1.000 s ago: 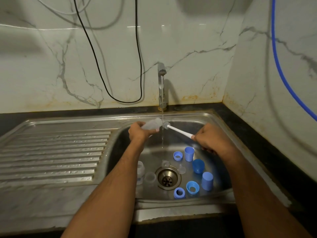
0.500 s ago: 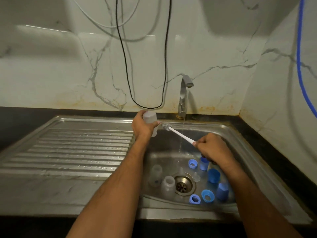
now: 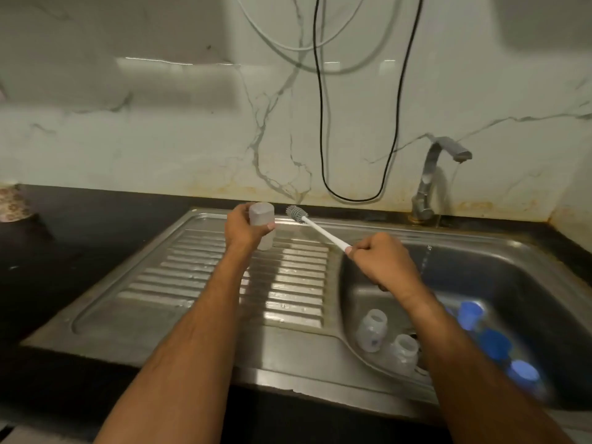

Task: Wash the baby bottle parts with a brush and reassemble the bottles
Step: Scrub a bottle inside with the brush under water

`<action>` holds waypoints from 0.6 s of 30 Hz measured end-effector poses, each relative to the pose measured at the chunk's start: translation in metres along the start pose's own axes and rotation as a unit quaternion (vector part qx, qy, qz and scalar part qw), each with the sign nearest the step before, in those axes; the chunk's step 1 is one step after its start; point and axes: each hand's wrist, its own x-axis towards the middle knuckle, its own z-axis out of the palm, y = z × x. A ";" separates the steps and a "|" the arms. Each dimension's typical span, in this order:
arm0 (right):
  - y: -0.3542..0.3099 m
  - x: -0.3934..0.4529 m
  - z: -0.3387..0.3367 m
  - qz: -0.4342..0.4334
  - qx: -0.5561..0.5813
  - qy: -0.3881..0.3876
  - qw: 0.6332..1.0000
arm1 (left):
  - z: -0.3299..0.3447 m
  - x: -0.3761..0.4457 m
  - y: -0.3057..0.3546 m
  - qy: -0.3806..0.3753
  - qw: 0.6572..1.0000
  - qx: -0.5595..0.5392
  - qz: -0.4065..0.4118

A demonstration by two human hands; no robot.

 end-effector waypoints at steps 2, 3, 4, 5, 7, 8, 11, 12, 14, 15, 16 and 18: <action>-0.008 0.003 0.011 -0.009 0.018 0.000 1.000 | -0.018 0.008 -0.007 0.009 1.000 0.013 0.000; -0.010 0.003 0.016 -0.013 0.028 -0.003 1.000 | -0.025 0.012 -0.011 0.015 1.000 0.018 -0.002; -0.010 0.003 0.020 -0.014 0.035 -0.006 0.999 | -0.031 0.016 -0.014 0.020 1.000 0.022 -0.003; -0.009 0.003 0.023 -0.015 0.038 -0.007 0.999 | -0.036 0.019 -0.017 0.025 0.999 0.025 -0.003; -0.006 0.005 0.028 -0.015 0.038 -0.010 0.999 | -0.042 0.024 -0.023 0.030 0.999 0.032 -0.005; -0.004 0.006 0.029 -0.015 0.037 -0.013 0.999 | -0.045 0.026 -0.025 0.030 0.999 0.034 -0.005; -0.002 0.010 0.027 -0.013 0.034 -0.006 0.999 | -0.046 0.029 -0.030 0.028 0.999 0.037 -0.002; -0.001 0.011 0.026 -0.013 0.035 0.000 0.999 | -0.046 0.030 -0.030 0.029 0.999 0.039 0.000; 0.001 0.012 0.024 -0.013 0.044 0.005 0.999 | -0.044 0.032 -0.032 0.028 0.999 0.043 0.002; 0.001 0.012 0.024 -0.013 0.049 0.007 0.999 | -0.043 0.032 -0.032 0.027 0.999 0.045 0.002; 0.003 0.013 0.024 -0.013 0.051 0.008 0.999 | -0.042 0.033 -0.033 0.026 0.999 0.046 0.001; 0.005 0.014 0.025 -0.012 0.053 0.007 0.999 | -0.041 0.035 -0.033 0.024 0.999 0.048 0.000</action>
